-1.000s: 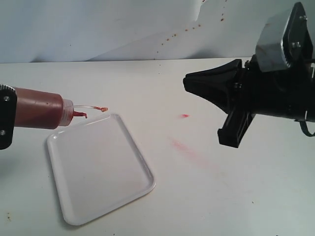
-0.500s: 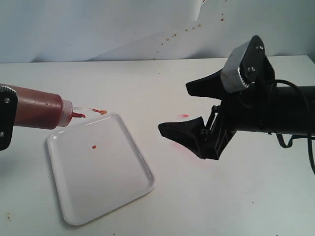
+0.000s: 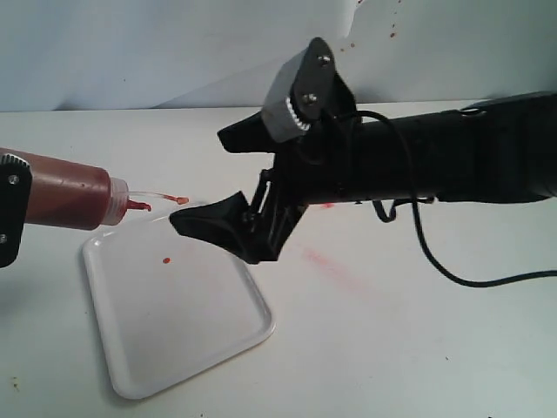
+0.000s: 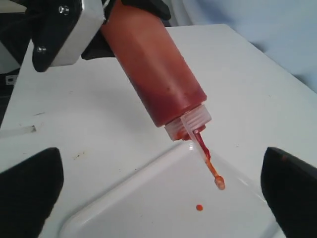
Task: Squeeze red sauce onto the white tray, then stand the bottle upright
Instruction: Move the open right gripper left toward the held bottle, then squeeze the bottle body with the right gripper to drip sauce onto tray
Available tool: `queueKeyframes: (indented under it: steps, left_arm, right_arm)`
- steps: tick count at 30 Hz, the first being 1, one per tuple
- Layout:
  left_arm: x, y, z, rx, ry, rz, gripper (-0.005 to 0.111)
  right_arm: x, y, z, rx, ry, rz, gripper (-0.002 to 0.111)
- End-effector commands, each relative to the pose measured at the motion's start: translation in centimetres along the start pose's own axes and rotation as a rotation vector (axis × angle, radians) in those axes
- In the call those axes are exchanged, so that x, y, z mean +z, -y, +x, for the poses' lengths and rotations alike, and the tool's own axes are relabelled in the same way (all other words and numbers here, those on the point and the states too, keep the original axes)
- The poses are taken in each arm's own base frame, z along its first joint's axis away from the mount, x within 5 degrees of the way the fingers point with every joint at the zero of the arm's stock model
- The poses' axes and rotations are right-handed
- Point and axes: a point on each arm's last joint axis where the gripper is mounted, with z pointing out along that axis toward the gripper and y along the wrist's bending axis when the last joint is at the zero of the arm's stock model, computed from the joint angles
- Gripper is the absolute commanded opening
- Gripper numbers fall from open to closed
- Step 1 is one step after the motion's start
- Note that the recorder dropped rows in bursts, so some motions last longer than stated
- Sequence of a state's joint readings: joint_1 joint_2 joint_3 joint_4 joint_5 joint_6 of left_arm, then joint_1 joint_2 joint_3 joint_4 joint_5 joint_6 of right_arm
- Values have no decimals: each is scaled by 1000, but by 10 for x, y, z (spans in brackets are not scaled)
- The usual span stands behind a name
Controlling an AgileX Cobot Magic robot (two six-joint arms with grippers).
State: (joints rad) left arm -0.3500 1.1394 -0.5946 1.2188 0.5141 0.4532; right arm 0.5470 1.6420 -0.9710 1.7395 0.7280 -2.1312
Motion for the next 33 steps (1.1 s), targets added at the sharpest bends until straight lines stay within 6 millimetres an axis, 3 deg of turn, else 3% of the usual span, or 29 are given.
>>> queueKeyframes:
  steps: [1, 8, 11, 15, 20, 25, 33]
  left_arm:
    - [-3, -3, 0, 9, 17, -32, 0]
    - [-3, -5, -4, 24, 66, -56, 0]
    - [-3, -6, -5, 27, 77, -62, 0]
    - [-3, -6, -6, 36, 77, -60, 0]
    - [-3, -6, -6, 36, 82, -63, 0]
    - [-3, -6, -6, 37, 82, -61, 0]
    - [-2, -6, -6, 38, 82, -60, 0]
  right_arm:
    - [26, 0, 0, -29, -44, 18, 103]
    - [79, -15, 0, -184, -160, 19, 103]
    - [105, -16, 1, -310, -259, 136, 103]
    - [127, -19, -4, -359, -259, 161, 103]
    - [143, -15, -16, -385, -224, 177, 103]
    - [163, -9, -12, -382, -210, 164, 103]
    - [166, -11, -10, -365, -200, 139, 103]
